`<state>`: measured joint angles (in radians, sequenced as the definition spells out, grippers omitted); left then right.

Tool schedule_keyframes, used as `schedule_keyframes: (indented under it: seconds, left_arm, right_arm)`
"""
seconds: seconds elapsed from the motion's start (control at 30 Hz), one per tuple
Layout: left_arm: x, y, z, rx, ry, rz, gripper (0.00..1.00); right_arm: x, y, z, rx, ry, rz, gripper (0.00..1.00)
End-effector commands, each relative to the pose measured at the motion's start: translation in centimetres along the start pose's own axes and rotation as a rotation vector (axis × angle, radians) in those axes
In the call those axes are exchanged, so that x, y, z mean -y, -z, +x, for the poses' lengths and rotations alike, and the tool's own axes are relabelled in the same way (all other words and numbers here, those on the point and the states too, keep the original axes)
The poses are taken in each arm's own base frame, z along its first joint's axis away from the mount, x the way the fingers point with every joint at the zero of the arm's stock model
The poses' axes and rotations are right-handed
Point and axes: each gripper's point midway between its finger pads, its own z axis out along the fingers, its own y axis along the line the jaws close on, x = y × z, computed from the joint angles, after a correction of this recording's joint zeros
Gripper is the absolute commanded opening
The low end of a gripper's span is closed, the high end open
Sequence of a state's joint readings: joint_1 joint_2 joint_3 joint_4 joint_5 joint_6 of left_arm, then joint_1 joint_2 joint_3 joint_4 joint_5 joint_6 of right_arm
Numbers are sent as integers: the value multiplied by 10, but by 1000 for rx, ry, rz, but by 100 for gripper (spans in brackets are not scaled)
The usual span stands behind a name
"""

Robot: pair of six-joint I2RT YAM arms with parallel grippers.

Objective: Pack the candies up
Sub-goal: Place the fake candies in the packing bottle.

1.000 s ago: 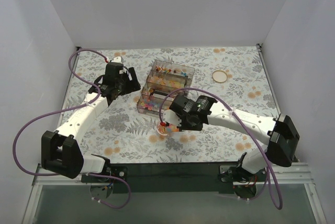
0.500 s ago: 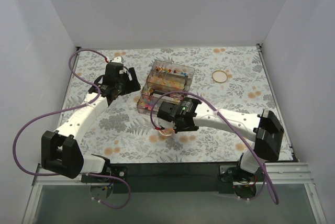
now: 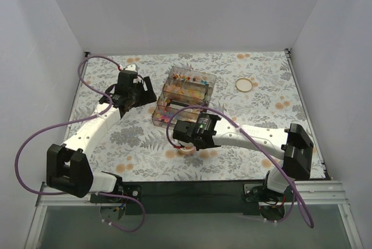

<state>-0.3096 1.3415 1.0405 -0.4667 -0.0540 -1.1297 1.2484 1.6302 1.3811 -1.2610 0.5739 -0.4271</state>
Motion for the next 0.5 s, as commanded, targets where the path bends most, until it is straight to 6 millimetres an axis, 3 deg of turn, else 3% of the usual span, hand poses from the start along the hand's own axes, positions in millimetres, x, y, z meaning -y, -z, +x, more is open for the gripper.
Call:
schedule_keyframes:
  seconds: [0.0,0.47]
  left_arm:
    - [1,0,1,-4,-6,12,73]
    - [1,0,1,-5,-6,14,73]
  right_arm:
    - [9,14,4,-17,4,51,1]
    - [15,23,-3,49,-67,49,1]
